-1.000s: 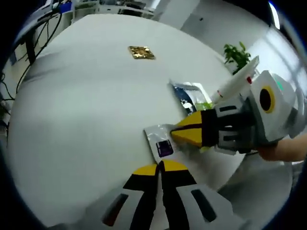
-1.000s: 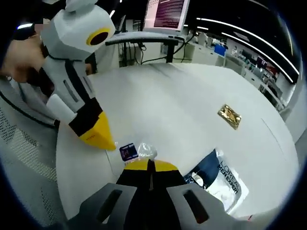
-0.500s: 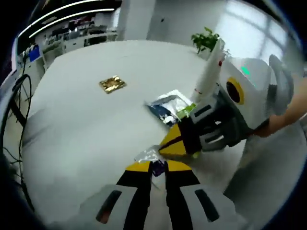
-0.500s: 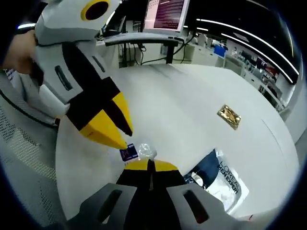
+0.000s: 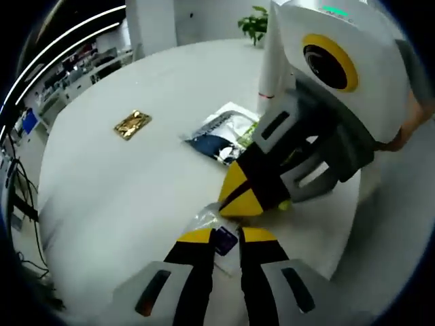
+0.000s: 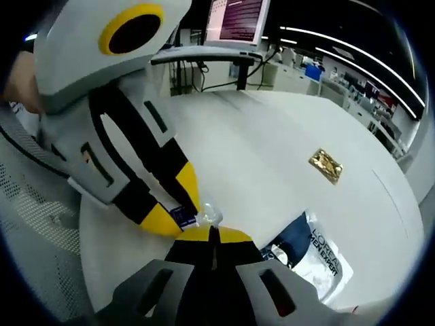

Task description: Arrange the skincare products in the storage area until every visible bottle or jar stands upright without overlapping.

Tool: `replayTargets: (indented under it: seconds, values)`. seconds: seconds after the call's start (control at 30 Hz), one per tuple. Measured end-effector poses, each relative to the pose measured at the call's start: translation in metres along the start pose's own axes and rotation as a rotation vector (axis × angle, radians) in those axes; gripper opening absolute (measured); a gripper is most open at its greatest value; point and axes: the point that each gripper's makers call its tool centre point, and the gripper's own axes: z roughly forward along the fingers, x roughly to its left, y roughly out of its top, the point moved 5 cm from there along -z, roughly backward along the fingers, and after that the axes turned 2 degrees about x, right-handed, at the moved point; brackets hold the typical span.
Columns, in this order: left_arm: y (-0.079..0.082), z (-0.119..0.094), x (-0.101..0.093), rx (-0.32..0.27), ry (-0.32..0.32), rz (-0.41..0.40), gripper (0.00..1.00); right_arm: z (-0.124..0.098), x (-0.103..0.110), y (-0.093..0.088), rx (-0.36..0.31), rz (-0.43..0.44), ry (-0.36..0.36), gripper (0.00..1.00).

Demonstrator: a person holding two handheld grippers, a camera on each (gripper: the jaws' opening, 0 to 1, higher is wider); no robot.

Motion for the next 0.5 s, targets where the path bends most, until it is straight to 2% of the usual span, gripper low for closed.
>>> replayTargets:
  seconds: [0.1, 0.13, 0.23, 0.3, 0.5]
  values:
    - [0.000, 0.000, 0.000, 0.007, 0.003, 0.023, 0.15, 0.000, -0.002, 0.001, -0.004, -0.017, 0.015, 0.02]
    - [0.001, 0.000, -0.001, 0.011, 0.003, 0.021, 0.15, -0.001, -0.002, 0.002, -0.007, -0.050, 0.009, 0.03]
    - [0.001, 0.001, -0.002, 0.016, -0.001, 0.013, 0.15, -0.005, -0.002, 0.005, -0.035, -0.054, -0.002, 0.10]
    - [0.001, 0.002, -0.001, 0.019, -0.001, 0.010, 0.15, -0.011, -0.005, 0.010, -0.064, -0.053, -0.020, 0.15]
    - [0.000, 0.002, -0.001, 0.017, 0.005, 0.000, 0.15, -0.034, -0.007, 0.019, -0.105, -0.113, -0.052, 0.19]
